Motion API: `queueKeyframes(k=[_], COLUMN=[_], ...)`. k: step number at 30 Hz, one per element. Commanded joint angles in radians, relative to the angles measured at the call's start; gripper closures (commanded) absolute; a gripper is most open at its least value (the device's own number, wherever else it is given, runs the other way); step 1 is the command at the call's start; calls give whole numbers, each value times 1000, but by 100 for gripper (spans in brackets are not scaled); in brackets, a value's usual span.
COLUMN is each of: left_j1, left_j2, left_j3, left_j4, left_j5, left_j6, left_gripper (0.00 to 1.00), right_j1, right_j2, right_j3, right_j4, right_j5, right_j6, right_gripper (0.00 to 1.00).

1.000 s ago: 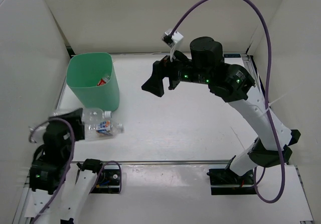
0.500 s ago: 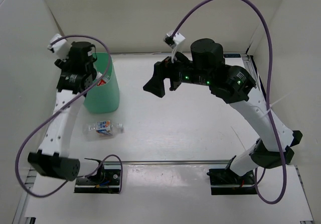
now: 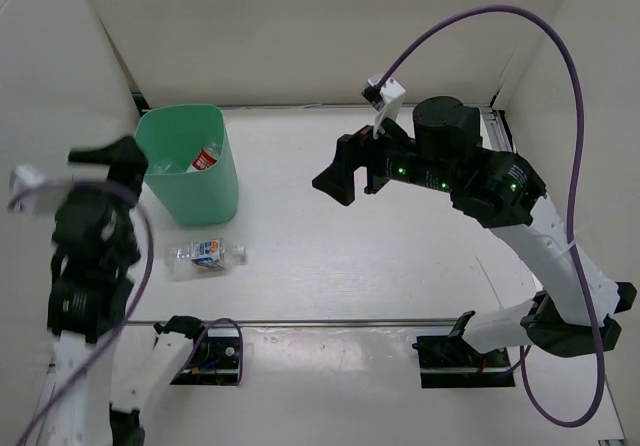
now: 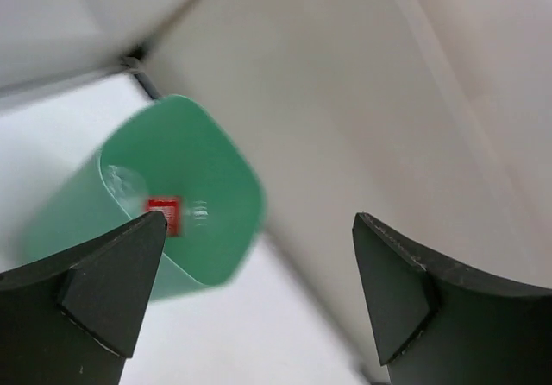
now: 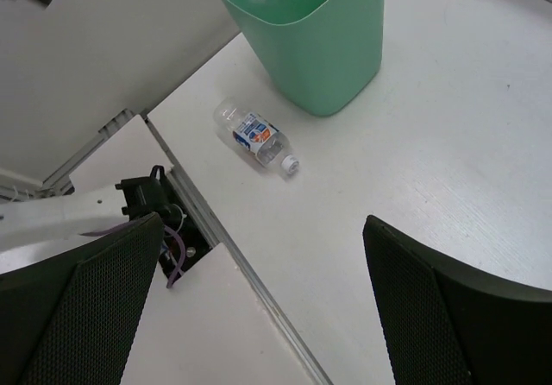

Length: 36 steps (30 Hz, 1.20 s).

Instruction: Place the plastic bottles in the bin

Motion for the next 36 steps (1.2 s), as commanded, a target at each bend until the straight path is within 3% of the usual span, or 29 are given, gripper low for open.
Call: queueKeyframes(k=[1, 2, 5, 8, 10, 16, 22, 29, 36], left_j1=[5, 5, 5, 5, 5, 5, 14, 48, 183], left_j2=[-214, -328, -549, -657, -658, -497, -301, -184, -6], left_j3=[-323, -402, -743, -925, -952, -1033, -1015, -1015, -1026], left_j4=[-109, -147, -142, -49, -38, 112, 139, 140, 149], left_j5=[233, 261, 405, 378, 323, 304, 283, 315, 497], left_j6=[-307, -490, -706, -798, -798, -746, -697, -731, -768], left_gripper=[0, 0, 0, 0, 0, 0, 0, 0, 0], right_j1=[3, 3, 3, 3, 3, 3, 3, 3, 3], right_j2=[-6, 3, 23, 58, 86, 160, 106, 64, 55], right_j3=[-11, -11, -22, -22, 4, 61, -5, -64, -74], right_j4=[12, 12, 12, -8, -32, -120, -138, -156, -189], right_j5=[-6, -6, -46, -89, -143, -207, -183, -140, -111], right_j6=[25, 25, 25, 25, 25, 16, -4, -13, -42], right_gripper=[0, 0, 0, 0, 0, 0, 0, 0, 0])
